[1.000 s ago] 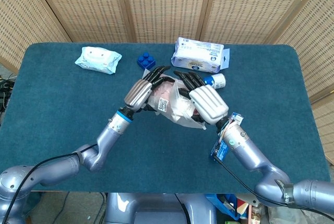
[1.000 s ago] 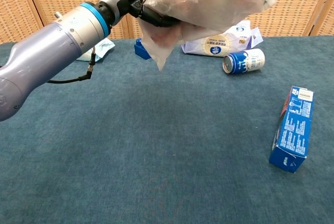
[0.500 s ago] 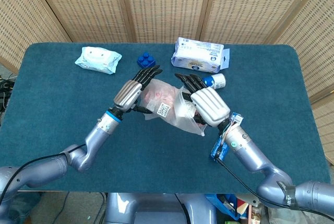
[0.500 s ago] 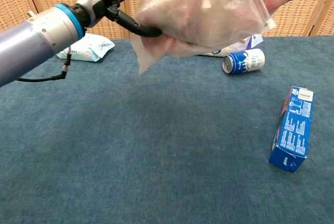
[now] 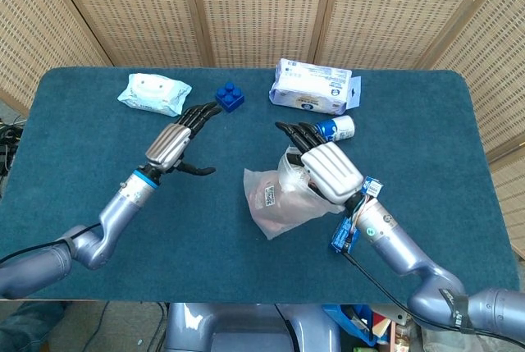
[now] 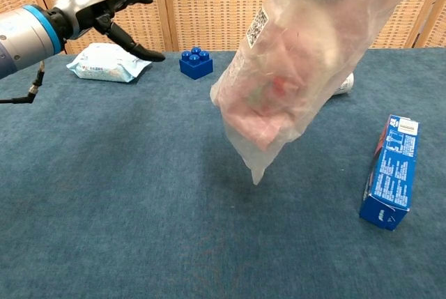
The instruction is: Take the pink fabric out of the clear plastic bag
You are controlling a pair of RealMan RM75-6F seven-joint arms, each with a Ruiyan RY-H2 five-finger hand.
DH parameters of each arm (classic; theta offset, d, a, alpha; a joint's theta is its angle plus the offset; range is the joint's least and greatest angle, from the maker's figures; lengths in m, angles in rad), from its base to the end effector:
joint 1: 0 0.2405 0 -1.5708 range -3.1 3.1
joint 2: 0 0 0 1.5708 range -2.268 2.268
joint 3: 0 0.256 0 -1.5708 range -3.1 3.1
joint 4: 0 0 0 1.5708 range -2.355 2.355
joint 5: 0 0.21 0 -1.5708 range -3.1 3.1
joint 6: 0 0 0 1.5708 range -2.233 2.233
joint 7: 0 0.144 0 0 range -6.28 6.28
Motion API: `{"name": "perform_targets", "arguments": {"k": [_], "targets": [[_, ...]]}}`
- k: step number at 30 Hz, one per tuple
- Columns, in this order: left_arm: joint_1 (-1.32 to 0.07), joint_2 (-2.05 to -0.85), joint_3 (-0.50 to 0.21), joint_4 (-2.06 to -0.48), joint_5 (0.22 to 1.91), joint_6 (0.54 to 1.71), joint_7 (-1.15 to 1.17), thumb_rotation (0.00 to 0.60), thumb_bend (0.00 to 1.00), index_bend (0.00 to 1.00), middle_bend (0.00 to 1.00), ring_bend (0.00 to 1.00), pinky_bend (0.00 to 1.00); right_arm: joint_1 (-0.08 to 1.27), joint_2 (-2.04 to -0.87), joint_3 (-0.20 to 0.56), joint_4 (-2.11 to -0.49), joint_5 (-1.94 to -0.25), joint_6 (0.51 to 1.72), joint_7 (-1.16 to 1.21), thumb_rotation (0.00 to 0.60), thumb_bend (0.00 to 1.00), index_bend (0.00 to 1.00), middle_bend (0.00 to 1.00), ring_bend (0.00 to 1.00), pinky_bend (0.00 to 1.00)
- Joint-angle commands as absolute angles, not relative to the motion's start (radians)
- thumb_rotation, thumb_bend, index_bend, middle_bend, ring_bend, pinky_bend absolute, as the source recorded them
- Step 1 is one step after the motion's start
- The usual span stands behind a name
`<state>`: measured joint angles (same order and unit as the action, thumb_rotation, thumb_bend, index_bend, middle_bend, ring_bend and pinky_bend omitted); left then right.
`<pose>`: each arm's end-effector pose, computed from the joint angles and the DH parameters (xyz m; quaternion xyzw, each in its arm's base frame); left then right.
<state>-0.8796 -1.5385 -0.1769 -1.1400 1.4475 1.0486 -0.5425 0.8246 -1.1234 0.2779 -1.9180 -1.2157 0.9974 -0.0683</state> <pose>-0.1238 0.4098 0.0292 -0.6674 -0.4184 -0.5521 0.2733 -0.0548 -0.3352 0.1067 0.7221 -0.3548 0.5079 0.3077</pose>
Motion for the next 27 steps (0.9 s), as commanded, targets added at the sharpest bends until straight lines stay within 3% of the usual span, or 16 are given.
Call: {"name": "perform_targets", "arguments": {"k": [1, 14, 22, 27], "targets": [[-0.878, -1.517, -0.159, -1.129, 1.451, 1.015, -0.541, 0.600, 0.14, 0.00, 0.00, 0.00, 0.00, 0.824, -1.120, 0.278, -1.924, -1.225, 0.993, -0.064, 0.600, 0.75, 0.86, 0.00, 0.00, 0.00], [-0.883, -1.524, -0.077, -1.108, 1.518, 0.951, -0.496, 0.600, 0.14, 0.00, 0.00, 0.00, 0.00, 0.839, -1.115, 0.293, -1.969, -1.220, 0.980, -0.086, 0.600, 0.75, 0.86, 0.00, 0.00, 0.00], [-0.912, -1.534, -0.099, -1.130, 1.519, 0.935, -0.513, 0.600, 0.14, 0.01, 0.00, 0.00, 0.00, 0.849, -1.116, 0.293, -1.982, -1.205, 0.969, -0.112, 0.600, 0.75, 0.86, 0.00, 0.00, 0.00], [-0.937, -1.526, -0.118, -1.147, 1.514, 0.918, -0.480, 0.600, 0.14, 0.08, 0.00, 0.00, 0.00, 0.853, -1.119, 0.292, -1.984, -1.202, 0.966, -0.124, 0.600, 0.75, 0.86, 0.00, 0.00, 0.00]]}}
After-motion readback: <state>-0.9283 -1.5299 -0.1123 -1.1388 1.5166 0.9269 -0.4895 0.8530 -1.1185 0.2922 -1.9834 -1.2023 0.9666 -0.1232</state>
